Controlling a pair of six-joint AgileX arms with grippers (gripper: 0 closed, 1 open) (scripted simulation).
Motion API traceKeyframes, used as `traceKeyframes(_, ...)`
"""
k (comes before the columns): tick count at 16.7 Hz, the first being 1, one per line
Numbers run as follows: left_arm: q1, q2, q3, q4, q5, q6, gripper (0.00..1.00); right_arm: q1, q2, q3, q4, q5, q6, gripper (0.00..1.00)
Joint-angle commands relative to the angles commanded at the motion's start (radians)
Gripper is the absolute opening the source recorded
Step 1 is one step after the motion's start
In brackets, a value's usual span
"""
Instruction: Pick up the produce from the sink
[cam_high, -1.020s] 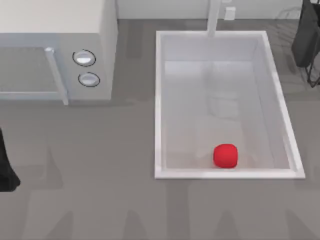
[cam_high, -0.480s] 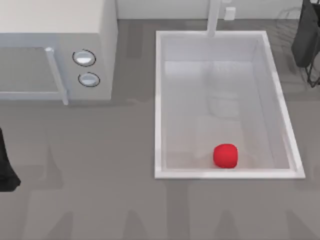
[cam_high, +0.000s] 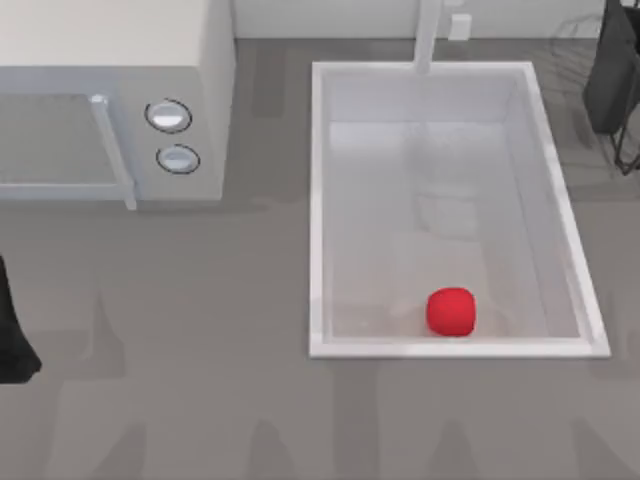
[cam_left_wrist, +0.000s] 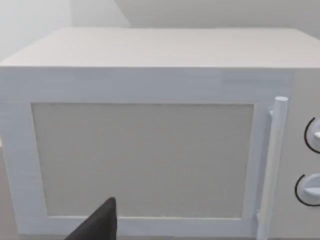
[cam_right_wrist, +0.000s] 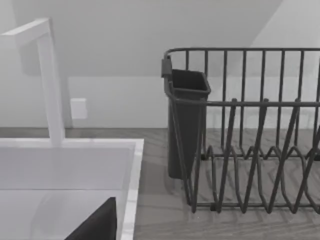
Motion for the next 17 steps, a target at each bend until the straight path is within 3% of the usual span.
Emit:
traceKeyframes(9, 0.000, 0.000, 0.000, 0.000, 0.000, 0.000, 1.00, 0.009, 0.031, 0.030, -0.020, 0.000, 0.009, 1.00)
traceKeyframes(17, 0.000, 0.000, 0.000, 0.000, 0.000, 0.000, 1.00, 0.140, 0.561, 0.473, -0.312, 0.001, 0.146, 1.00)
